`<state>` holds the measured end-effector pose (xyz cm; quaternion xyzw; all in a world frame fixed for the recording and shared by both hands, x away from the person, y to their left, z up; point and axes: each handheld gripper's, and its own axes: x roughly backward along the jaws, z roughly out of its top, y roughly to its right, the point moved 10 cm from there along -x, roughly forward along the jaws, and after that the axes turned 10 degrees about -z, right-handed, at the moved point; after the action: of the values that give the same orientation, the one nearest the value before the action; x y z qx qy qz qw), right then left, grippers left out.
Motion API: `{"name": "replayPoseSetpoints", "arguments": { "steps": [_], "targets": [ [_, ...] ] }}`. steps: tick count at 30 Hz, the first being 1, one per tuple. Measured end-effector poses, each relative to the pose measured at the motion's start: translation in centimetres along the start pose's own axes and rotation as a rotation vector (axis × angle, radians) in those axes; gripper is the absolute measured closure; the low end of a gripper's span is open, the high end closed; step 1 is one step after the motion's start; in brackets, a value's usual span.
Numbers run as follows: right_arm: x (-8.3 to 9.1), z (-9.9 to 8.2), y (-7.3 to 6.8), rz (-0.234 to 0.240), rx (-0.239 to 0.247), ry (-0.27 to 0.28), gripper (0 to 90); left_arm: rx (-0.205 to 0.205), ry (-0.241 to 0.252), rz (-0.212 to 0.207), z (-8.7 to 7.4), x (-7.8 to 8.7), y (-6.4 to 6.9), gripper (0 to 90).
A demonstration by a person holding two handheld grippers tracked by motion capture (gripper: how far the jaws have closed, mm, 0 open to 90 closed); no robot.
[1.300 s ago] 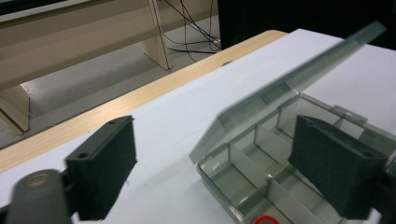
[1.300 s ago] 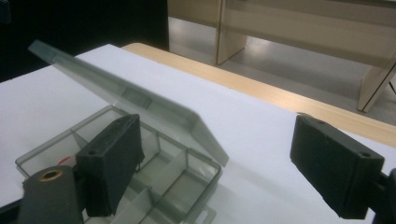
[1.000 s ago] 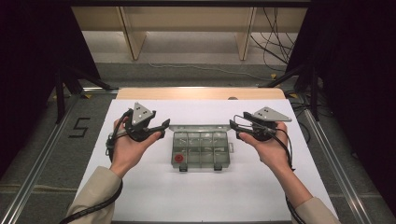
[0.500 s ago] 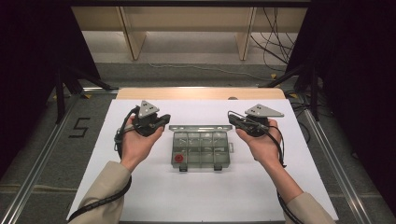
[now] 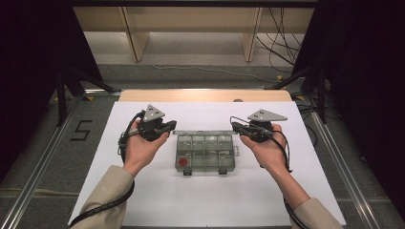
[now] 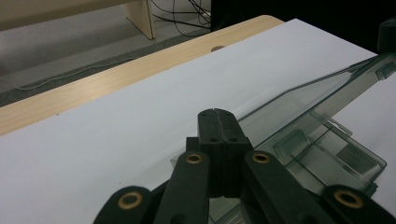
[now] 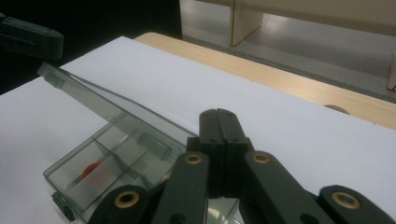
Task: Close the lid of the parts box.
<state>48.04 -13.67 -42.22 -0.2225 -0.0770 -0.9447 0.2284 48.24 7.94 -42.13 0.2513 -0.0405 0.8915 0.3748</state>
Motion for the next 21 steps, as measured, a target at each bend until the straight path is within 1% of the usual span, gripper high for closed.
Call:
{"name": "replayPoseSetpoints", "arguments": {
  "steps": [1,4,6,7,8,10,11,12,13,14,17,18,19,20,21],
  "targets": [
    [0.0,0.0,0.0,0.002,0.001,-0.003,90.0,-0.012,-0.017,-0.004,-0.2,0.1,0.0,90.0],
    [0.2,-0.3,-0.1,0.005,-0.009,-0.023,90.0,-0.008,-0.028,-0.007,-0.3,0.1,0.1,90.0],
    [0.3,-0.4,-0.2,0.011,-0.011,-0.032,90.0,-0.022,-0.038,-0.014,-0.4,0.1,0.1,90.0],
    [0.3,-0.4,-0.3,0.018,-0.013,-0.031,90.0,-0.014,-0.038,-0.017,-0.4,0.0,0.3,90.0],
    [0.3,-0.4,-0.2,0.015,-0.008,-0.032,90.0,-0.014,-0.046,-0.017,-0.5,0.1,0.4,90.0],
    [0.4,-0.6,-0.4,0.023,-0.012,-0.044,90.0,-0.022,-0.050,-0.023,-0.6,0.0,0.5,90.0],
    [0.4,-0.6,-0.5,0.029,-0.014,-0.051,90.0,-0.029,-0.064,-0.018,-0.7,0.0,0.5,90.0],
    [0.4,-0.6,-0.3,0.017,-0.002,-0.046,90.0,-0.028,-0.067,-0.017,-0.8,0.0,0.5,90.0],
    [0.4,-0.6,-0.3,0.020,0.006,-0.043,90.0,-0.044,-0.083,-0.026,-0.9,0.1,0.5,90.0],
    [0.4,-0.7,-0.4,0.021,0.008,-0.046,90.0,-0.034,-0.073,-0.024,-0.8,0.0,0.6,90.0],
    [0.5,-0.8,-0.5,0.020,0.000,-0.056,90.0,-0.042,-0.088,-0.025,-1.0,0.0,0.7,90.0],
    [0.5,-0.8,-0.5,0.022,0.001,-0.057,90.0,-0.056,-0.110,-0.029,-1.2,0.2,0.7,90.0],
    [0.6,-0.8,-0.5,0.023,0.002,-0.058,90.0,-0.036,-0.086,-0.020,-1.0,0.0,0.8,90.0],
    [0.6,-0.8,-0.5,0.023,0.002,-0.059,90.0,-0.037,-0.099,-0.020,-1.1,0.0,0.8,90.0],
    [0.6,-0.9,-0.6,0.024,0.001,-0.061,90.0,-0.036,-0.101,-0.021,-1.2,0.0,0.9,90.0]
  ]
}}
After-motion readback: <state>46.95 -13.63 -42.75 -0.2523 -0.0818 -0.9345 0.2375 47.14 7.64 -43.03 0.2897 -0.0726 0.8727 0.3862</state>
